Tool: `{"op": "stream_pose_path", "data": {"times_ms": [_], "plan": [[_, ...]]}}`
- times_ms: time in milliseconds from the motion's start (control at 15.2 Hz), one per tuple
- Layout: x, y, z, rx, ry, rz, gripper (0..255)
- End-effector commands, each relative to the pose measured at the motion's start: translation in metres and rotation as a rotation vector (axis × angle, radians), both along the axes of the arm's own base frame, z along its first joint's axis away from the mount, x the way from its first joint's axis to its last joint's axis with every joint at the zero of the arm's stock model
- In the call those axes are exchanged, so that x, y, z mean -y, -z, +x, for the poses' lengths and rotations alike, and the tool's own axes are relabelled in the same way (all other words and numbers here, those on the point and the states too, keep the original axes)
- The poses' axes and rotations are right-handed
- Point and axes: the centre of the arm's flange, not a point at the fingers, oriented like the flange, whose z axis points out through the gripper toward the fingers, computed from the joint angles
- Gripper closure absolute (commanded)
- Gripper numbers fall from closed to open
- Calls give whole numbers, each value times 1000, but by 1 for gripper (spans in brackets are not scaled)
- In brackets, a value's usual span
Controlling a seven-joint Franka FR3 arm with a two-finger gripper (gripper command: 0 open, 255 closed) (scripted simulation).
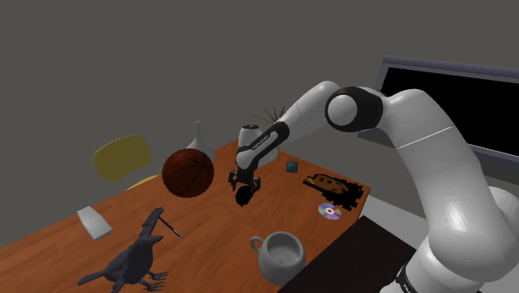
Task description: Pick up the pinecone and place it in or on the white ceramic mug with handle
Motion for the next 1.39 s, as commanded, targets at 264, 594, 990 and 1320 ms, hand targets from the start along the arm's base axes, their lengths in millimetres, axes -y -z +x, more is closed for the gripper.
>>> {"op": "stream_pose_path", "data": {"times_ms": [264,594,990,1320], "plan": [[0,1,0,0,0,0,0],[0,0,0,0,0,0,255],[0,-5,0,0,0,0,255],[0,-31,0,0,0,0,255]]}}
